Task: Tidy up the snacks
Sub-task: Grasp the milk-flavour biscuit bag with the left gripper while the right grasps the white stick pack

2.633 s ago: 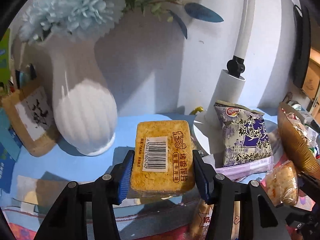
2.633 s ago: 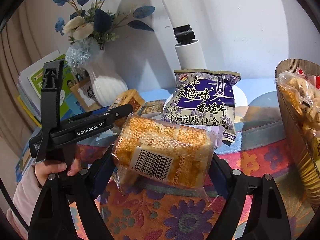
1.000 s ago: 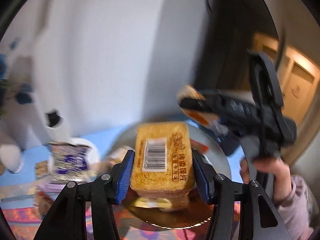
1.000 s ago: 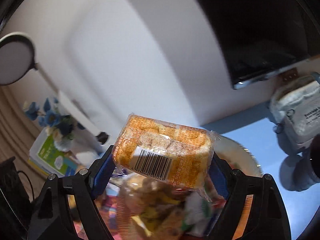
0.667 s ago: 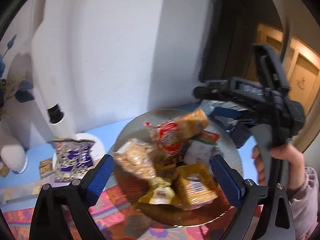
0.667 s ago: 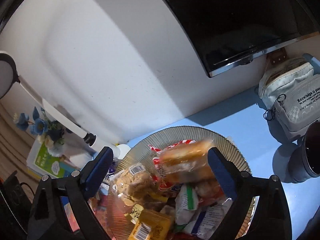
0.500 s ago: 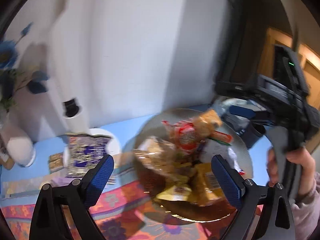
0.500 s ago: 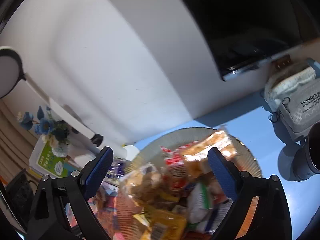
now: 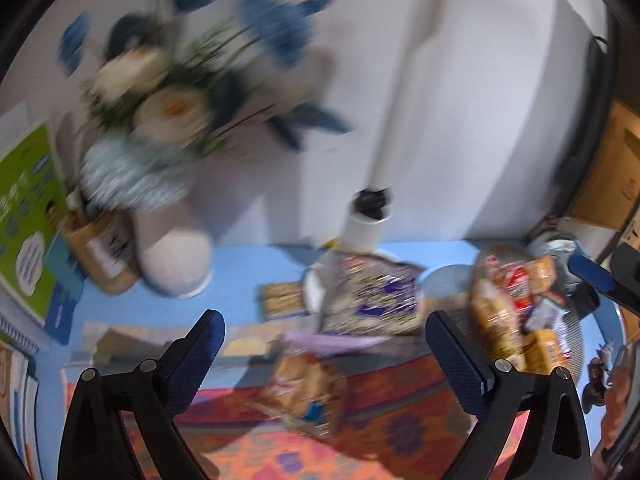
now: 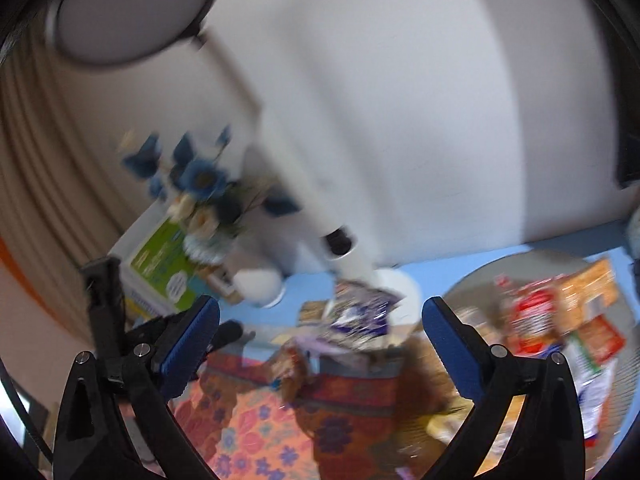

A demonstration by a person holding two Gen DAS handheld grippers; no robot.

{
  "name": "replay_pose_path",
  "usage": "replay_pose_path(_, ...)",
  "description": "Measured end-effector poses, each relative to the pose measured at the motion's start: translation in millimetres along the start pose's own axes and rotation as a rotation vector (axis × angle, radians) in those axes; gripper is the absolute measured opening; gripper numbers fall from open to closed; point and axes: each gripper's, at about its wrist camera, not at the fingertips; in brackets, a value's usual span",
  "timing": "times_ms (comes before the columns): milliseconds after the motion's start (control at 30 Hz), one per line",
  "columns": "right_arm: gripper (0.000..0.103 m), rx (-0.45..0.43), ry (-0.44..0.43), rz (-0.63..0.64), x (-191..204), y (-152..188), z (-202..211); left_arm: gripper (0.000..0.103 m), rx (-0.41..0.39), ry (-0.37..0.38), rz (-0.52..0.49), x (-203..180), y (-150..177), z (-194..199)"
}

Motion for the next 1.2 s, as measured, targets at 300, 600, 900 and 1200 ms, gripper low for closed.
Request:
replay_pose_path(300,0.103,0.137,-0.057,-0.036,21,46,-84,0.1,0.065,0.023,0.025,32,43,-32)
replay_pose_path(600,0.102,0.185,0.03,-0.171,-14,95,-139,0.1,0.123,0.079,-0.027,9,88,-83)
replay_pose_path(900,0.103,0.059,0.184,-0.194,-49,107,-145,0.1,0.092,0.082,-0.013,12,98,-101)
replay_pose_path(1200,0.027,0.103,0.217,-0.019,-30,112,-158,0.1,0.082,0.108,0.012,18,100,-99)
Point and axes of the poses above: each gripper's, at about its wrist camera, not at the fingertips, and z roughly against the way its jaws point, x to its left, y to its underside, and after that the axes turned 12 degrees about -y, right-handed
